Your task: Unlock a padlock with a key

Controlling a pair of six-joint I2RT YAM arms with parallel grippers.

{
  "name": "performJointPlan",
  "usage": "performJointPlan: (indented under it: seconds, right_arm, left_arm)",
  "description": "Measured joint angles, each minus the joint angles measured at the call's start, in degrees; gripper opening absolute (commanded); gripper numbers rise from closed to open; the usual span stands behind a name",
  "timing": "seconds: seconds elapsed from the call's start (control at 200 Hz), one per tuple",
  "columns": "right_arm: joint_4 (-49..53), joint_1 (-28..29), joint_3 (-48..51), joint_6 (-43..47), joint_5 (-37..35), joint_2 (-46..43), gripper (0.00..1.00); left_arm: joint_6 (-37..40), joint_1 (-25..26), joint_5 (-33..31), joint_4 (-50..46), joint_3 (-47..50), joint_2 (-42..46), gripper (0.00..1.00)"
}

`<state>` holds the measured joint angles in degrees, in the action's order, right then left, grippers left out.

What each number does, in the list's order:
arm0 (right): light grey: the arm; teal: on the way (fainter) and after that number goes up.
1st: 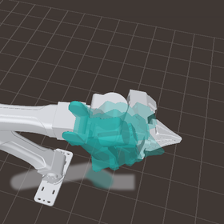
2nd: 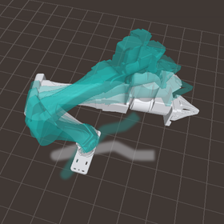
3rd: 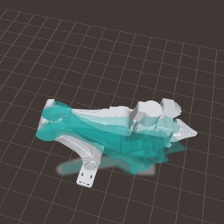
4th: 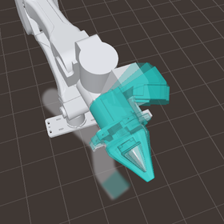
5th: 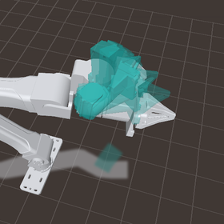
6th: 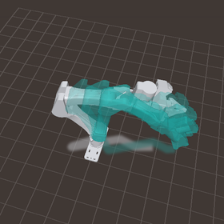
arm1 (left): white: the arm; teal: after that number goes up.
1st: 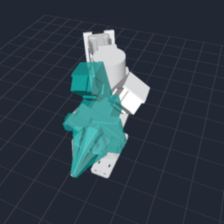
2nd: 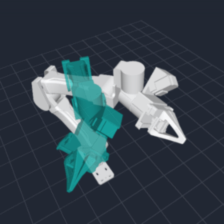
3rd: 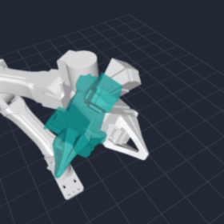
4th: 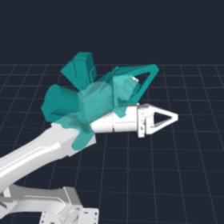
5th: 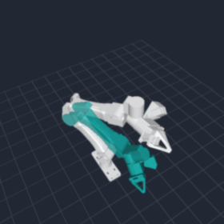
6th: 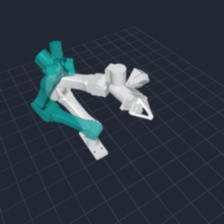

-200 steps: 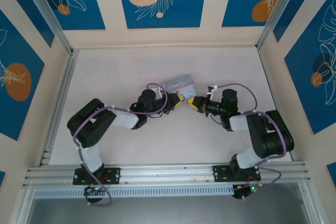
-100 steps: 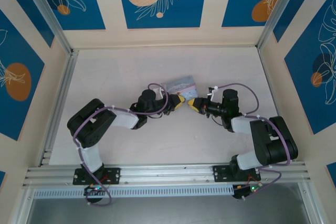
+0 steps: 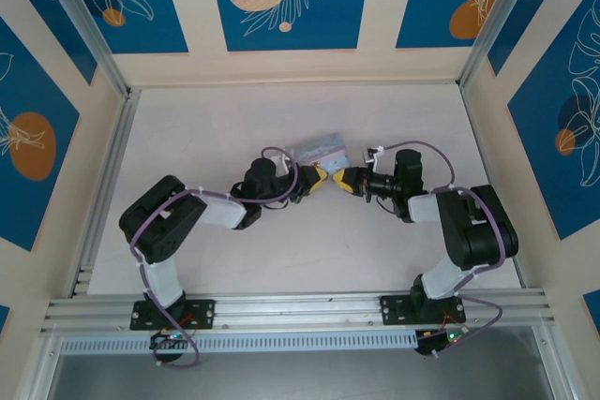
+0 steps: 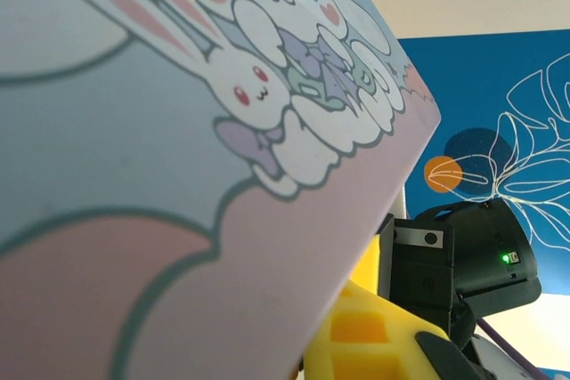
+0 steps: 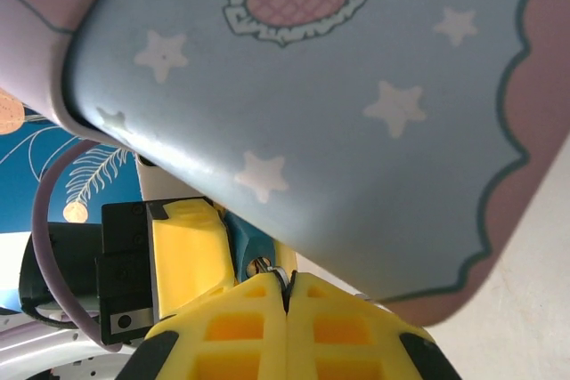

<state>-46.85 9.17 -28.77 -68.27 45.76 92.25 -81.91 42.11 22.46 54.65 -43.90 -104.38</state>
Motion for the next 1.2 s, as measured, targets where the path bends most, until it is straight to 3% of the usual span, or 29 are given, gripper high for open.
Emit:
performJointPlan:
  seconds: [0.69,0.745,0.955,1.08,1.2]
  right_arm:
    - [0.3,2.0,-1.1,-1.2,-2.3,0.3,0.00]
    - [1.2,2.1,-1.6,-1.4,-2.2,0.3,0.07]
    - [7.1,3.1,-2.9,-0.4,-4.6,0.0,0.53]
    - [11.8,3.3,-2.4,2.1,-6.3,-3.3,0.72]
    - [18.5,3.6,-1.3,6.1,-8.0,-11.6,0.76]
  left_arm:
    - [0.0,0.0,-1.4,1.5,0.0,-0.8,0.00]
    - [0.2,0.0,-1.5,1.4,0.0,-0.8,0.00]
    - [1.2,0.2,-2.7,0.7,-0.1,-0.8,0.00]
    - [1.9,0.9,-3.5,-0.6,-0.1,-0.8,0.00]
    - [3.0,2.1,-3.5,-3.0,0.0,-0.8,0.00]
